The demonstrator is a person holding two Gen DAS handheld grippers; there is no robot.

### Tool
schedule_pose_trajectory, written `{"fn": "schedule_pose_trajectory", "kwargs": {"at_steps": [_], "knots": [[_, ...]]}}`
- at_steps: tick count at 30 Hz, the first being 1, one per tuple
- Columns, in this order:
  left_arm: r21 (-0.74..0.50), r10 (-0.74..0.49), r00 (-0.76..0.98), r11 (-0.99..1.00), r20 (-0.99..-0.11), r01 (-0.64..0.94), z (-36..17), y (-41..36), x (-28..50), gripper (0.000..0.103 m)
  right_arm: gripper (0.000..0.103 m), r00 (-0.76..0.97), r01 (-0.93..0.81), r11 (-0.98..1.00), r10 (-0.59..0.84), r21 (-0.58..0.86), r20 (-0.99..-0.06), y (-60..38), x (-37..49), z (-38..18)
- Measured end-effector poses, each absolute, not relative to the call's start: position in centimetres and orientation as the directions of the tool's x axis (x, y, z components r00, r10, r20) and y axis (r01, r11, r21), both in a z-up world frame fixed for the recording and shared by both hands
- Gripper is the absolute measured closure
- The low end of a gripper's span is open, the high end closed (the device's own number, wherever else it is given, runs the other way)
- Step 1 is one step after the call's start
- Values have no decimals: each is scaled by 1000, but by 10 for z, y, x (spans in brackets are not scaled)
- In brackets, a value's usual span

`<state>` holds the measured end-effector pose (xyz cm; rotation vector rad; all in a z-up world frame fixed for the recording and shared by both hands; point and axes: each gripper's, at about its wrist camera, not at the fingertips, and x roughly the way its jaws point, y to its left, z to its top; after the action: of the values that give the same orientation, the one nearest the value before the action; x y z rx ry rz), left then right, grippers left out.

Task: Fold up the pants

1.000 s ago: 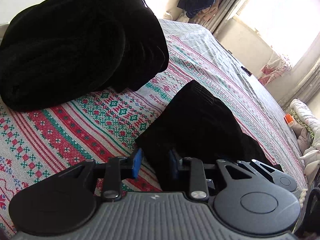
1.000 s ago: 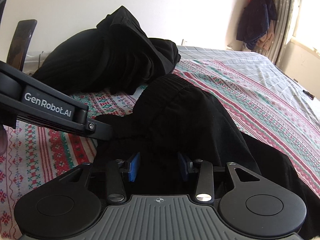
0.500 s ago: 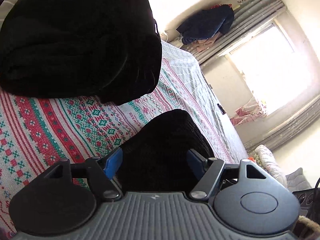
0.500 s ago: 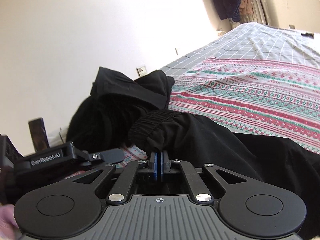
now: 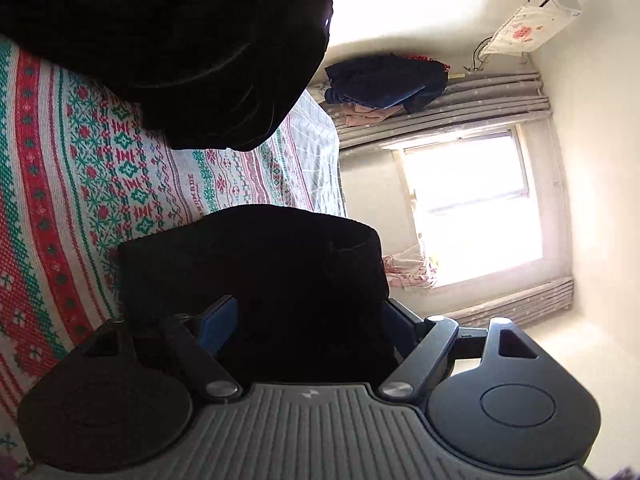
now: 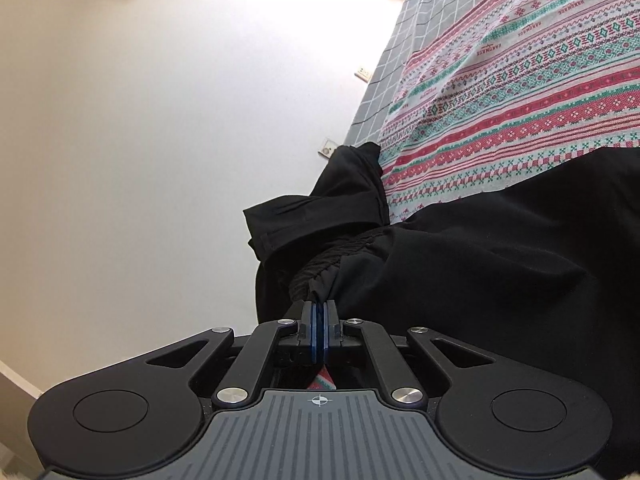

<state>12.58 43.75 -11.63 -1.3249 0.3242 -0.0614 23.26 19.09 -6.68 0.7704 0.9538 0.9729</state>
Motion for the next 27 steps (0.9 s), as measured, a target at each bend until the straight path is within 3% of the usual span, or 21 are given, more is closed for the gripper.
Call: {"fn": "schedule_pose_trajectory", "kwargs": {"at_steps": [5, 7, 9, 12, 16, 18, 20, 23, 25, 27], "knots": [[-985, -212, 969, 146, -124, -94, -121, 431, 138, 8, 100, 228, -308, 372, 922, 876, -312, 190, 232, -69], [-990, -215, 972, 124, -96, -71, -119, 430, 141, 17, 100, 227, -304, 378, 920, 874, -319, 186, 232, -68], [-988, -214, 974, 146, -79, -48, -113, 430, 141, 38, 100, 226, -299, 385, 918, 873, -327, 184, 233, -67], [-979, -216, 973, 199, -80, -36, -103, 431, 131, 54, 98, 231, -303, 402, 911, 864, -342, 182, 234, -66], [-946, -171, 967, 295, -190, -134, -89, 436, 119, 64, 92, 253, -300, 430, 896, 851, -364, 182, 230, -67], [-910, -111, 956, 354, -273, -218, -82, 440, 111, 66, 82, 266, -303, 455, 884, 837, -384, 182, 225, -68], [-806, -12, 905, 460, -426, -373, -73, 446, 103, 66, 60, 291, -319, 497, 862, 807, -416, 182, 219, -70], [-608, 108, 774, 555, -624, -568, -70, 446, 101, 68, 53, 310, -354, 570, 819, 741, -482, 184, 208, -75], [-578, 141, 736, 529, -662, -621, -80, 456, 95, 66, 53, 314, -371, 615, 788, 696, -529, 185, 200, -78], [-647, 104, 763, 465, -638, -605, -87, 471, 86, 62, 52, 331, -399, 653, 757, 644, -563, 182, 188, -78]]}}
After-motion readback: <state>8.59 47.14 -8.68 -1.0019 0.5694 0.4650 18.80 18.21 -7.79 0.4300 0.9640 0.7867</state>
